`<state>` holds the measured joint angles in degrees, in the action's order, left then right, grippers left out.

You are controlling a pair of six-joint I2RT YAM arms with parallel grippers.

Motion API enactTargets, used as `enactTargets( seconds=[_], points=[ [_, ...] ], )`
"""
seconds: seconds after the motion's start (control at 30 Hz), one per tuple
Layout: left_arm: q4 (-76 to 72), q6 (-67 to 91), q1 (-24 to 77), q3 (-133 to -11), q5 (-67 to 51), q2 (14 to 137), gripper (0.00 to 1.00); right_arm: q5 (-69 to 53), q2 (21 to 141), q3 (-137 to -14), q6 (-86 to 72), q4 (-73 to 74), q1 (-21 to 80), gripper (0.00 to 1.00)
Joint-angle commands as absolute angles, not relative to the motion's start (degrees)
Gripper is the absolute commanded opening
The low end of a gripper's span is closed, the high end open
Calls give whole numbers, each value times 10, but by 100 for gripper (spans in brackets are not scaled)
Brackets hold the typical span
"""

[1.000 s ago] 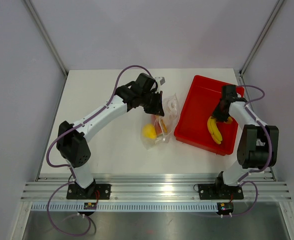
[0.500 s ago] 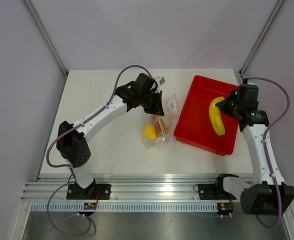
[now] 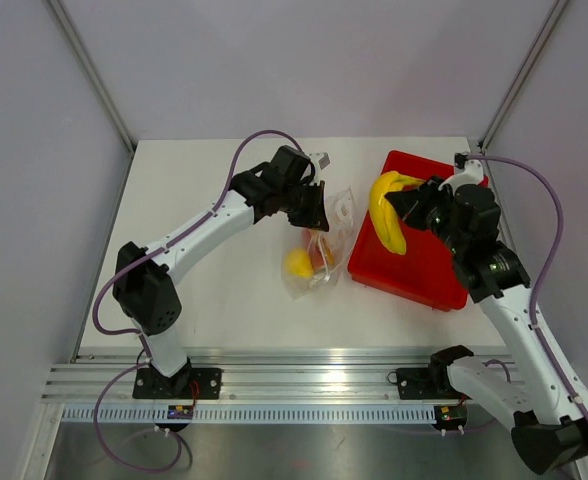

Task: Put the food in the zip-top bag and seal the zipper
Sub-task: Pick up the fake fruit from the bin, then place the fake fruit in the zipper food storage bag.

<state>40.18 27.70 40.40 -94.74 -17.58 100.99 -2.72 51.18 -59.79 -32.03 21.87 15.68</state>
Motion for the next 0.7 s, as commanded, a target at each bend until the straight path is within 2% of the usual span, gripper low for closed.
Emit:
enactTargets(
  seconds=[0.0,0.4,0.67],
  points=[
    [381,279,406,-951,-185,996,0,35,542,-622,-363,126,209,0],
    [397,262,405,-950,-177,986,0,202,643,-655,-407,9,363,0],
    [405,258,400,-951,-175,984,0,287,664,-631,-453,-14,389,0]
  ],
)
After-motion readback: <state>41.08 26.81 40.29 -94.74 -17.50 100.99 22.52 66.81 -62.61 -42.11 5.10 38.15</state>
